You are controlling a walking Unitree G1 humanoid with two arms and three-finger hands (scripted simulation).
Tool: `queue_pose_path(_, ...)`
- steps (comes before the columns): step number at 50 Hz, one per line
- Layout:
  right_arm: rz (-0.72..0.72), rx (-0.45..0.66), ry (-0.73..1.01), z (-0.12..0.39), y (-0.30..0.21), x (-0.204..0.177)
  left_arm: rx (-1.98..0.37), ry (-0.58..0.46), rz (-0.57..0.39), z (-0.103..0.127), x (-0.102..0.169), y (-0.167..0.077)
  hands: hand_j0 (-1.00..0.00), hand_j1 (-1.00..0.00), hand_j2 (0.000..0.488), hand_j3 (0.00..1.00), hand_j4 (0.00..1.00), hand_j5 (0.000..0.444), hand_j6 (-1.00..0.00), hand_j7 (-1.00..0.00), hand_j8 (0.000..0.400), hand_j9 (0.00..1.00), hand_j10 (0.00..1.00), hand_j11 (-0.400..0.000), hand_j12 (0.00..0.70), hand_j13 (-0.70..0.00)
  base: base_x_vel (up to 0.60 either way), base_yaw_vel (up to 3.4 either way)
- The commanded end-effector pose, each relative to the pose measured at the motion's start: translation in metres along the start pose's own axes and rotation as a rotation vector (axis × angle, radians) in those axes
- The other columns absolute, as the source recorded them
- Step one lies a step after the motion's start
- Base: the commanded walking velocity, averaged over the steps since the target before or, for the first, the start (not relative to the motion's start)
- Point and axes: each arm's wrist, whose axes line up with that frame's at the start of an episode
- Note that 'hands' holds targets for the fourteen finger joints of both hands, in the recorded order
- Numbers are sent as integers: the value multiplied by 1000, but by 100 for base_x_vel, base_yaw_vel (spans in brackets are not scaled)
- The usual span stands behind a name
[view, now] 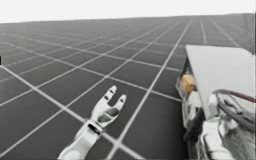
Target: Pick up and drop off the object
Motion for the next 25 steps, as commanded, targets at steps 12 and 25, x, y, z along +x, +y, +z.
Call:
queue_pose_path(12, 56, -5, 18, -5, 11, 2, 9, -7, 19, 1, -3, 1, 0, 0, 0, 1000, 1000, 0, 0, 0, 0, 1000, 1000, -400, 0, -700, 37, 46)
queue_pose_path(25, 56, -5, 18, -5, 11, 2, 9, -7, 19, 1, -3, 1, 0, 0, 0, 1000, 1000, 0, 0, 0, 0, 1000, 1000, -400, 0, -700, 46, 31)
